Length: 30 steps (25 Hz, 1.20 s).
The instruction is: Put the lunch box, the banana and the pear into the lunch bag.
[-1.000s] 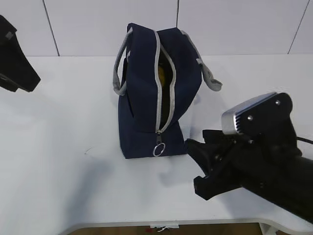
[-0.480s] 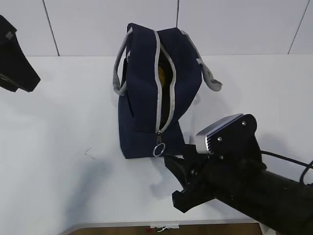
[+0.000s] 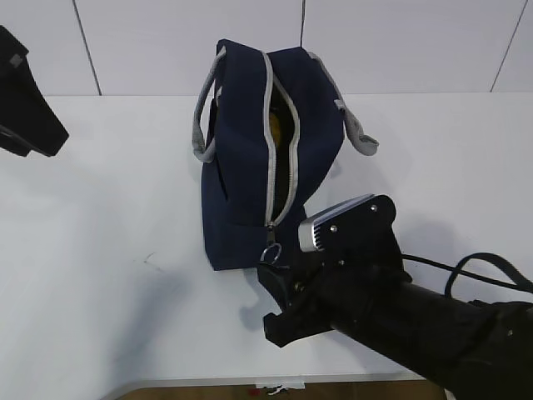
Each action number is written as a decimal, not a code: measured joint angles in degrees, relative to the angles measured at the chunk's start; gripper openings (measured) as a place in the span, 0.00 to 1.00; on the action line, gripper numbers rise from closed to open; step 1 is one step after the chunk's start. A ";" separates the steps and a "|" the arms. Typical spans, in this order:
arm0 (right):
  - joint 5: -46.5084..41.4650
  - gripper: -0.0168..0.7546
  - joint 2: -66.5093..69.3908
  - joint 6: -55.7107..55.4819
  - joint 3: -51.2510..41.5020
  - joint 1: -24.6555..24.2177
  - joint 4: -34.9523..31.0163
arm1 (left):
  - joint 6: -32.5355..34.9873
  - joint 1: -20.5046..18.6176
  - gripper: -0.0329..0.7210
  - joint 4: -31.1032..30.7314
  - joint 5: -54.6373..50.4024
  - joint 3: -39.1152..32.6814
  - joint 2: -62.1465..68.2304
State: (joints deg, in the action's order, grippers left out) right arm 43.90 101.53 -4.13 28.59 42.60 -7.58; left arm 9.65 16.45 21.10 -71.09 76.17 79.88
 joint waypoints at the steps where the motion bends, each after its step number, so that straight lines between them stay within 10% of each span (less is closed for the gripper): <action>1: 0.00 0.49 0.40 0.00 0.25 0.00 0.12 | 0.00 0.00 0.44 0.00 0.00 0.00 0.00; 30: 0.00 0.49 8.28 -0.22 6.09 0.10 -1.85 | 0.00 0.00 0.44 0.00 0.00 0.00 0.00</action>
State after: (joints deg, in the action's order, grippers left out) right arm 43.90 109.81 -4.35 34.69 42.69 -9.42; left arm 9.65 16.45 21.10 -71.09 76.17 79.88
